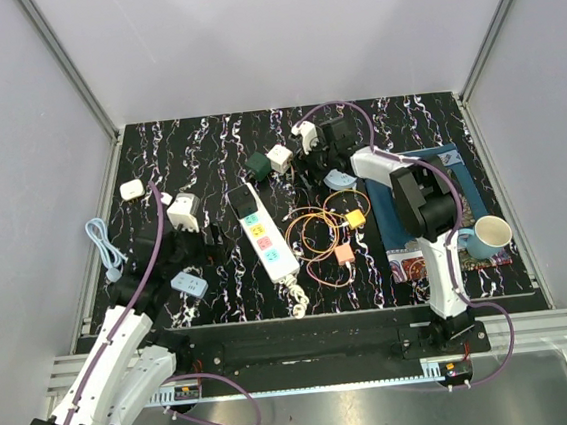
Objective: Insert the plug
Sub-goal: Pick up the plug from the center of the board.
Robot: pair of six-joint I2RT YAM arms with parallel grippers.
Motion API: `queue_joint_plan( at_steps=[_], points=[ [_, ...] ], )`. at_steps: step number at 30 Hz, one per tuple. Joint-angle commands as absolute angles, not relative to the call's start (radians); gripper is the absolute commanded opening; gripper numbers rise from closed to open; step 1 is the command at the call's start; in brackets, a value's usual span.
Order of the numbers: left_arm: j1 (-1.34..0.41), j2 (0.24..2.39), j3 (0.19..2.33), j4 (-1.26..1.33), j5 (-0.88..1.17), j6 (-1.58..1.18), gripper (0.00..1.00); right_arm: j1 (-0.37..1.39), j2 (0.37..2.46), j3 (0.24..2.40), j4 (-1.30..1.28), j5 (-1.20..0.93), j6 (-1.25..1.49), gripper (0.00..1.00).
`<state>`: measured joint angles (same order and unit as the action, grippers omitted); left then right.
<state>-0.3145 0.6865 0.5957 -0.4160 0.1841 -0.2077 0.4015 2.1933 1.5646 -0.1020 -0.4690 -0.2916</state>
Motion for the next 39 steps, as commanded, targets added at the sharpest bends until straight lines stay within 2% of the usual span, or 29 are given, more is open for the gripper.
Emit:
queue_joint_plan(
  at_steps=[1, 8, 15, 19, 22, 29, 33, 36, 39],
  points=[
    [-0.316, 0.701, 0.641, -0.374, 0.219, -0.207, 0.99, 0.407, 2.221, 1.647, -0.109, -0.503, -0.304, 0.83],
    [-0.316, 0.713, 0.649, -0.370, 0.229, -0.204, 0.99, 0.414, 2.238, 1.663, -0.115, -0.503, -0.272, 0.84],
    [-0.316, 0.726, 0.666, -0.361, 0.213, -0.207, 0.99, 0.446, 2.151, 1.539, 0.039, -0.336, -0.144, 0.97],
    [-0.316, 0.732, 0.670, -0.357, 0.199, -0.209, 0.99, 0.466, 2.097, 1.386, 0.222, -0.229, -0.022, 0.97],
    [-0.316, 0.744, 0.670, -0.345, 0.193, -0.213, 0.99, 0.491, 2.077, 1.347, 0.283, -0.144, -0.028, 0.97],
    [-0.316, 0.779, 0.689, -0.345, 0.201, -0.210, 0.99, 0.514, 2.102, 1.373, 0.314, -0.006, 0.028, 0.95],
    [-0.316, 0.770, 0.693, -0.353, 0.193, -0.206, 0.99, 0.522, 2.112, 1.390, 0.327, 0.072, 0.035, 0.93],
    [-0.316, 0.769, 0.695, -0.365, 0.195, -0.193, 0.99, 0.522, 2.112, 1.385, 0.328, 0.077, 0.031, 0.84],
    [-0.316, 0.770, 0.707, -0.376, 0.190, -0.189, 0.99, 0.528, 2.092, 1.358, 0.342, 0.063, 0.012, 0.65]
  ],
)
